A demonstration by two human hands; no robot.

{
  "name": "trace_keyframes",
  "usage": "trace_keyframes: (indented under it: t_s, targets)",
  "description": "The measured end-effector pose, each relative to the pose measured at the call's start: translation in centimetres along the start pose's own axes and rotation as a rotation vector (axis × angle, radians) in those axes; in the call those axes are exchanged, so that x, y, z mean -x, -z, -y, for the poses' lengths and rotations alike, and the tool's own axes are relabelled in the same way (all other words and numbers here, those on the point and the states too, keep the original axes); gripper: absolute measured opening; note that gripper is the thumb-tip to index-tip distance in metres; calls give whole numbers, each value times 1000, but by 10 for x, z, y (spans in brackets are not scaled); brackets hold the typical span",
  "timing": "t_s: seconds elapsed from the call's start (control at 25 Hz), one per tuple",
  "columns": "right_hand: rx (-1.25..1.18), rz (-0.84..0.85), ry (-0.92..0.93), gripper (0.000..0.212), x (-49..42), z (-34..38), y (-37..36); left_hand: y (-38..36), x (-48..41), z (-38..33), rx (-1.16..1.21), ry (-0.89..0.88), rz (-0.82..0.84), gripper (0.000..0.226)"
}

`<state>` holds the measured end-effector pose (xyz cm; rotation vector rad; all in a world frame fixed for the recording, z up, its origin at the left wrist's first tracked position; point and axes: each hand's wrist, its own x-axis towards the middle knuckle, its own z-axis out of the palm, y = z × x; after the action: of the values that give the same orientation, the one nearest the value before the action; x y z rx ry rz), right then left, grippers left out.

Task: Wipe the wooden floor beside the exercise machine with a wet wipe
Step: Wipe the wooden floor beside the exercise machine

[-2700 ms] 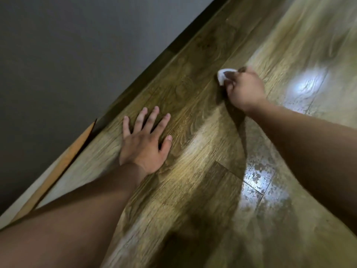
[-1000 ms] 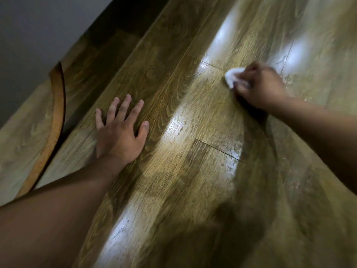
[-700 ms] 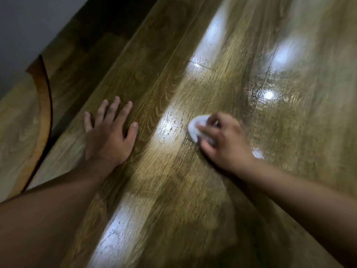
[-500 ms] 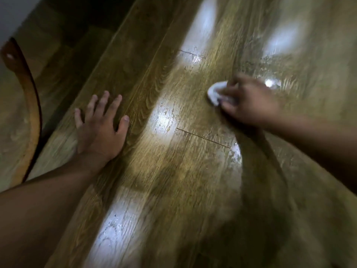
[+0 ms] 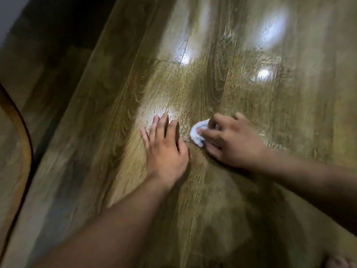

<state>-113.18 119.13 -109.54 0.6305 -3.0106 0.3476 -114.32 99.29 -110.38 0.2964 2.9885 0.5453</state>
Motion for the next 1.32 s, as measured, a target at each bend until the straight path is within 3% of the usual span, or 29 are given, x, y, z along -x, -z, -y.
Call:
trace_keyframes:
  t_s: [0.08, 0.12, 0.2, 0.28, 0.36, 0.44, 0.56, 0.64, 0.72, 0.84, 1.08, 1.32]
  targets:
    - [142, -58, -100, 33, -32, -57, 11, -16, 4, -7, -60, 47, -23, 59]
    - [174, -66, -275, 33, -51, -91, 18, -20, 2, -6, -105, 51, -20, 60]
    - [112, -87, -604, 36, -80, -137, 35, -18, -1, -3, -151, 36, -20, 60]
    - [11, -102, -724, 33, -83, -123, 33, -17, -1, -6, -144, 37, -30, 60]
    - [-45, -99, -645, 28, -57, -75, 15, -18, 2, -7, -140, 39, -35, 60]
    - [-131, -31, -420, 30, -12, -13, 2, -17, 2, -6, -139, 30, -35, 60]
    - [-37, 82, -98, 29, 10, -12, 1, -16, 0, -6, -152, 38, -29, 59]
    - [37, 16, -158, 27, -14, -44, 1, -16, -1, -7, -156, 32, -24, 59]
    - [41, -105, -407, 30, -47, -75, 4, -16, 0, -6, -156, 33, -29, 59]
    - [19, -120, -659, 33, -74, -93, 5, -17, -1, -6, -158, 31, -48, 58]
    - [-44, -213, -591, 34, -13, -43, -11, -17, -1, -7, -161, 31, -66, 59]
    - [-82, -154, -513, 41, 28, -12, -11, -18, -1, -7, -155, 29, -72, 60]
